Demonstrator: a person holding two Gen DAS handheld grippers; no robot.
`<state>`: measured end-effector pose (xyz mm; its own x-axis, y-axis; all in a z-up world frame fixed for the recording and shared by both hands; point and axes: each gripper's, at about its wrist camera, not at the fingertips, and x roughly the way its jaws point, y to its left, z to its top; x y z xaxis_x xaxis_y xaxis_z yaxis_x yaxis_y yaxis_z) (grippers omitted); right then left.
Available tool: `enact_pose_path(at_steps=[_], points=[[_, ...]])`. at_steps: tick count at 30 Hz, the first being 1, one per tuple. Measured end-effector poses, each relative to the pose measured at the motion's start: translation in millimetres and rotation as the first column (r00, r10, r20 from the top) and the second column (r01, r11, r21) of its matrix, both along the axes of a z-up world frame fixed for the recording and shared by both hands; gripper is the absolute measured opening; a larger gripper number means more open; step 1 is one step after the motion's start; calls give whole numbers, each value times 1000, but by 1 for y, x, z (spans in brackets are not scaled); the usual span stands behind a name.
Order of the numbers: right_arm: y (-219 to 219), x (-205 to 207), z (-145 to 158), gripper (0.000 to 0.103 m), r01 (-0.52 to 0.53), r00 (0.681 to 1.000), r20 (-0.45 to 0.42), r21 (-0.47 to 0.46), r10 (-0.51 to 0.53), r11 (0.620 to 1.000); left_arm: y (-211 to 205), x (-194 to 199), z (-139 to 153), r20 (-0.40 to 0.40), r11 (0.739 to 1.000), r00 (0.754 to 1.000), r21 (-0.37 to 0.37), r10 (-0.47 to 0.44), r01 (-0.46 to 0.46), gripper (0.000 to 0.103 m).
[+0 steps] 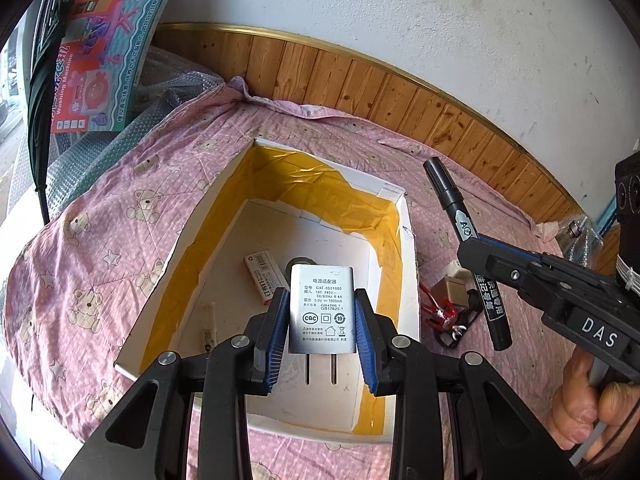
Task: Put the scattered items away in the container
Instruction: 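Carry the white charger and black marker with both tools over the cardboard box, then open both grippers to drop the charger and marker into the box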
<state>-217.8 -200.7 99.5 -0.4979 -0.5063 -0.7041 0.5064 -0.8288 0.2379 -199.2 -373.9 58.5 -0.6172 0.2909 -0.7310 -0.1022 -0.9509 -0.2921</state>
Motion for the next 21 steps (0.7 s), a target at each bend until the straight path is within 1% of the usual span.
enact_pose_path(at_steps=[7,13,21], points=[[-9,-23,-7,14,-26,999,25,12,26,1000,5,-7,-11,31,1000,999,3,-29,29,33],[-17,-47,-15,14,-47,997,61,16,46,999,4,-12,-21,53,1000,998,5,-30,29,33],[-31,-77,-29,14,-72,994,89,53,67,996,12,-21,-33,89,998,994,-3,-58,58,33]])
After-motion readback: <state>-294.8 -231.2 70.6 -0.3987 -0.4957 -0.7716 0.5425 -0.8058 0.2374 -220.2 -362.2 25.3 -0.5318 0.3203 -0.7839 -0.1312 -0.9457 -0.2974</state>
